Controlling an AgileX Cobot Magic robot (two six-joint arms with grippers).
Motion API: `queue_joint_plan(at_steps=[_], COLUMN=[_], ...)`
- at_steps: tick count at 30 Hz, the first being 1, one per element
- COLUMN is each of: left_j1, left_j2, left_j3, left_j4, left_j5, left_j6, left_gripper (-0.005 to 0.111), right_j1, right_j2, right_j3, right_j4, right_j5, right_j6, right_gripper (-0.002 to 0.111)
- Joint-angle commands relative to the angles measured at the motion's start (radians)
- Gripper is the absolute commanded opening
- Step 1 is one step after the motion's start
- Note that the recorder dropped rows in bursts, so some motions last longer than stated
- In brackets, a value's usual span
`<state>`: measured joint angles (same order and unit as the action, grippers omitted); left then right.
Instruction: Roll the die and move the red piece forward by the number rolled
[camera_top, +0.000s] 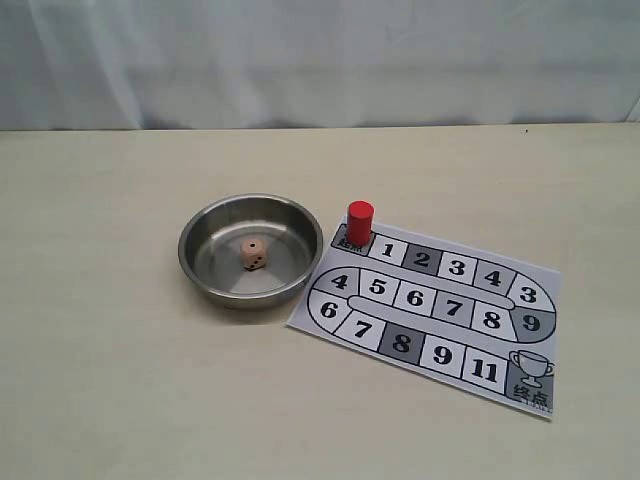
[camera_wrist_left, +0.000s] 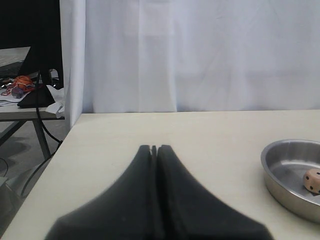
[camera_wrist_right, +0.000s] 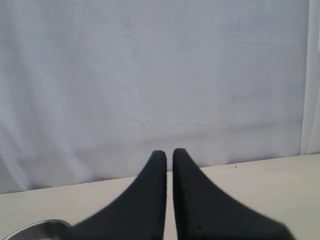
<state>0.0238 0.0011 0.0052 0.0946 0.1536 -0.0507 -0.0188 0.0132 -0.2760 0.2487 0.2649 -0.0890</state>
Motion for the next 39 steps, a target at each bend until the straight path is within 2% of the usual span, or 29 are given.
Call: queue_joint_plan(at_steps=[1,5,12,14,17,18,19,22,24,28,39], left_j1=[0.000,0.000,0.000,0.000,0.000,0.000,0.000,0.000,0.000,0.000,0.000], left_j2=[-0.001,-0.001,-0.001,-0.001,-0.001,-0.001,-0.001,-0.001,-0.001,-0.001,-0.001], left_j3=[-0.005,-0.005,-0.005,-0.005,-0.005,-0.005,-0.005,-0.005,-0.005,-0.005,-0.005], left_j4=[-0.001,-0.001,-0.001,-0.001,-0.001,-0.001,-0.001,-0.001,-0.001,-0.001,-0.001], left_j5=[-0.010,-0.010,-0.010,-0.012,-0.012,-0.012,-0.012,-0.012,-0.012,-0.012,-0.010], left_j6=[-0.002,-0.002,-0.002,-0.002,-0.002,-0.002,-0.002,-0.002,-0.002,-0.002,-0.002], left_gripper=[0.000,0.000,0.000,0.000,0.000,0.000,0.000,0.000,0.000,0.000,0.000], right_j1=[-0.004,-0.004,-0.003,-0.003,-0.002,-0.002,-0.002,0.002,0.064,0.221,0.395], right_j2=[0.073,0.180,0.362,0.445,0.580,0.612,0.672,0.819,0.910,1.068,1.324], right_j3=[-0.156,-0.270,-0.377,-0.406,-0.438,-0.447,-0.469,-0.519,-0.551,-0.598,-0.779], right_j4=[0.002,0.002,-0.001,0.017,0.175,0.224,0.295,0.372,0.362,0.286,0.213], right_j5=[0.168,0.253,0.274,0.284,0.301,0.319,0.361,0.407,0.417,0.386,0.398], right_j6=[0.001,0.001,-0.067,-0.147,-0.311,-0.366,-0.462,-0.592,-0.659,-0.644,-0.549], right_gripper=[0.004,0.004,0.004,0.009,0.032,0.036,0.040,0.040,0.040,0.040,0.039])
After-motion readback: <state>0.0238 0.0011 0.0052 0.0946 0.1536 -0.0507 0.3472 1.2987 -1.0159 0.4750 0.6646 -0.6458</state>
